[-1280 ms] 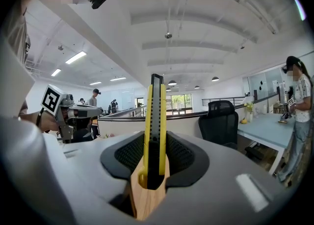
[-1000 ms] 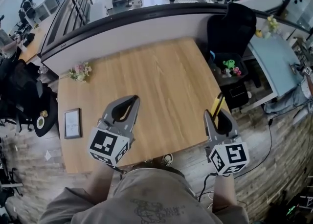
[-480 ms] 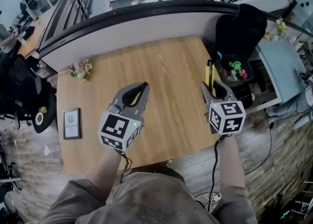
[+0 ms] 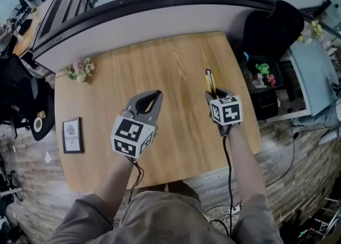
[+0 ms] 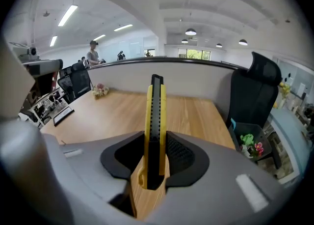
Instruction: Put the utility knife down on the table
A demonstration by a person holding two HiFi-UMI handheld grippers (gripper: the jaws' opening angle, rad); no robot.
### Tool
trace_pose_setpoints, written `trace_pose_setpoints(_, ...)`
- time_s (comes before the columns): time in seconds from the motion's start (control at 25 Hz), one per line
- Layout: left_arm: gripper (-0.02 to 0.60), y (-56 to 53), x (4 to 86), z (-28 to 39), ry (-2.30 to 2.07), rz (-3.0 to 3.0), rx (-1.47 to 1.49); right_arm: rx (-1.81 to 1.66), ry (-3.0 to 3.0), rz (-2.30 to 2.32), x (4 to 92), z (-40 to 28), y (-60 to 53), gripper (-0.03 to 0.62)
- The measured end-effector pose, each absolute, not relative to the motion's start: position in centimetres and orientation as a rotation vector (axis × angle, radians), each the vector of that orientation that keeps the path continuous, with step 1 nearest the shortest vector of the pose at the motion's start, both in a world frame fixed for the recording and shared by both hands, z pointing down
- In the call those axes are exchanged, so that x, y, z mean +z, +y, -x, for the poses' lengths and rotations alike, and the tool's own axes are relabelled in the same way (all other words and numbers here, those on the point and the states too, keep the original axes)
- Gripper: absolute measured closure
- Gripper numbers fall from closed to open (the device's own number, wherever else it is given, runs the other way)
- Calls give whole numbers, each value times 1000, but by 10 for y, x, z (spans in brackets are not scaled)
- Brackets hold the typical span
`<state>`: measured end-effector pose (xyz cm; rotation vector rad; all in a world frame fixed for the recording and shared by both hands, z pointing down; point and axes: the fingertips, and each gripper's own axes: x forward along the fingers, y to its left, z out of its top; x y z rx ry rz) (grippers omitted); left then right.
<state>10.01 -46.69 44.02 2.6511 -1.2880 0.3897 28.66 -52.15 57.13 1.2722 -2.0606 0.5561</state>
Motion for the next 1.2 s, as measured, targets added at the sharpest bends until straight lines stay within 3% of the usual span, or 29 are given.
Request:
trace_pose_setpoints(0.56,583,-484,572,-91,-1194,-2410,564,821,-1805,-1163,729,-298,-497,458)
trace_pose_setpoints(1.2,583,-459,595,-96,-1121,-2390,639,843,-1784,-1205,732,-304,-492,457)
